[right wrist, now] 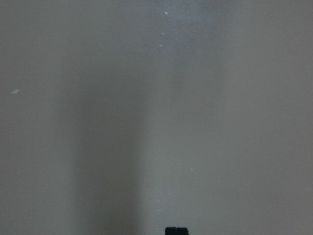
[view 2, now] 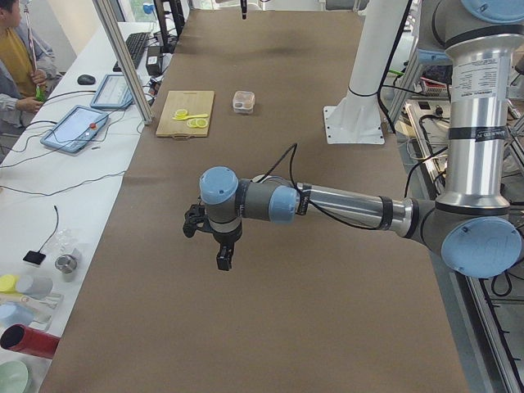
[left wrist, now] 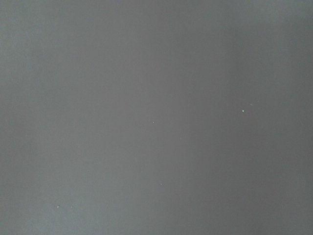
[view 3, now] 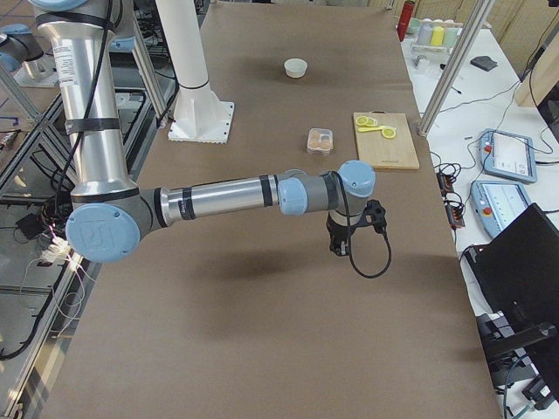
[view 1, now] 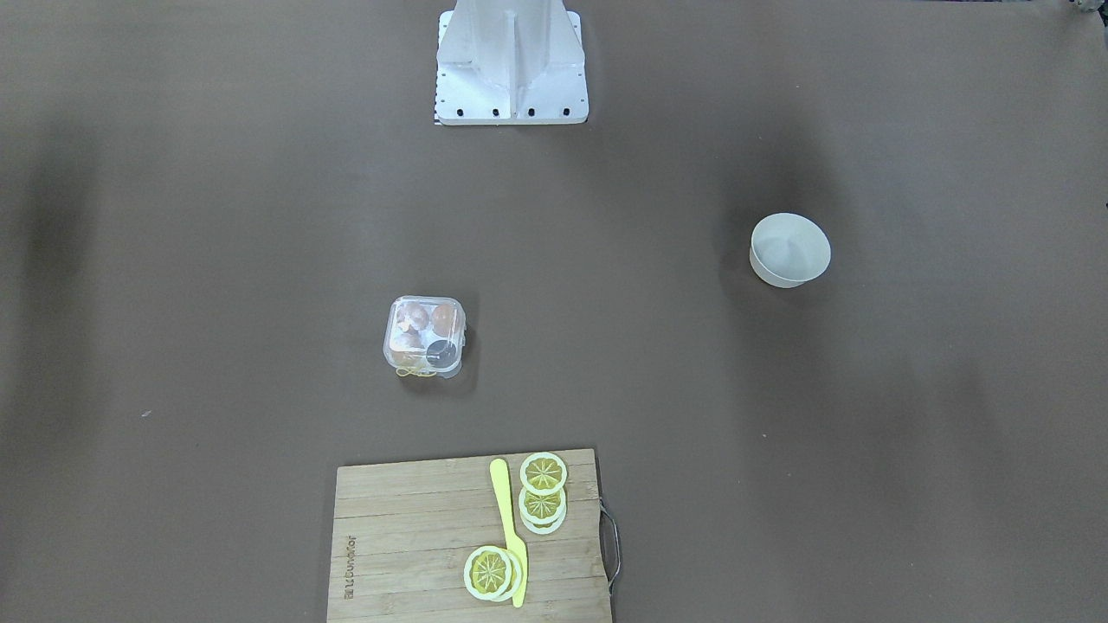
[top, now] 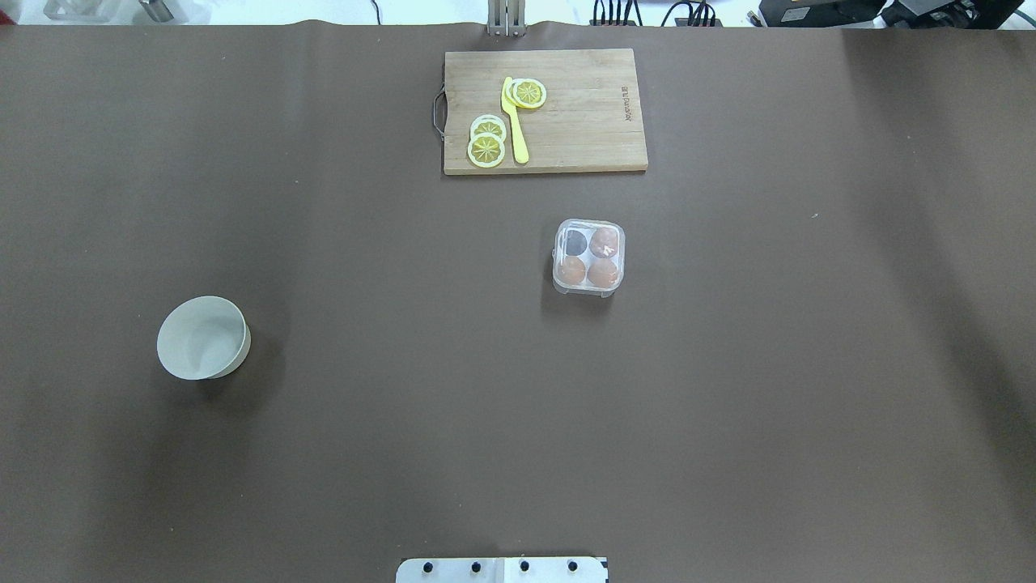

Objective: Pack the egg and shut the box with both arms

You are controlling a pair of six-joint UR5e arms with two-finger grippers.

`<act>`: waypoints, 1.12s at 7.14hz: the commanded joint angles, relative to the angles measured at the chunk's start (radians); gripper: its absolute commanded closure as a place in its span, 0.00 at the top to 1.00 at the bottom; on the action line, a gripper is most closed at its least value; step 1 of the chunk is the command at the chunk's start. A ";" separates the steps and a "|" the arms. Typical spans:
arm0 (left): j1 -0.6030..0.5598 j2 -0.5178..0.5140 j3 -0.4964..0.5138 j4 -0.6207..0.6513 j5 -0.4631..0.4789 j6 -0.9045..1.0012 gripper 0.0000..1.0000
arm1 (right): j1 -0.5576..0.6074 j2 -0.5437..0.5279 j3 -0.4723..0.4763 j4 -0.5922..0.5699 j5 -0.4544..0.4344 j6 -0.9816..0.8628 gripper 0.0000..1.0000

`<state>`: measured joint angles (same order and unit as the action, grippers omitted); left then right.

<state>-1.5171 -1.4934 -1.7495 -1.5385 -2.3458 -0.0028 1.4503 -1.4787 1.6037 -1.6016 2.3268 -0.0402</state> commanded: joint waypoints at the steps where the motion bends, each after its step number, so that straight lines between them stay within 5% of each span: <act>1: -0.053 0.027 0.004 0.011 0.000 0.033 0.98 | 0.045 -0.031 -0.059 0.006 -0.012 -0.102 0.00; 3: -0.060 0.036 0.004 0.009 0.003 0.069 0.98 | 0.055 -0.037 -0.059 0.009 -0.009 -0.102 0.00; 6: -0.061 0.036 0.001 0.006 0.010 0.066 0.98 | 0.056 -0.041 -0.054 0.011 -0.004 -0.089 1.00; 8: -0.061 0.038 0.004 0.005 0.010 0.058 0.98 | 0.056 -0.038 -0.053 0.011 -0.006 -0.087 1.00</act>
<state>-1.5784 -1.4569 -1.7470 -1.5327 -2.3365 0.0615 1.5060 -1.5178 1.5494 -1.5908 2.3211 -0.1301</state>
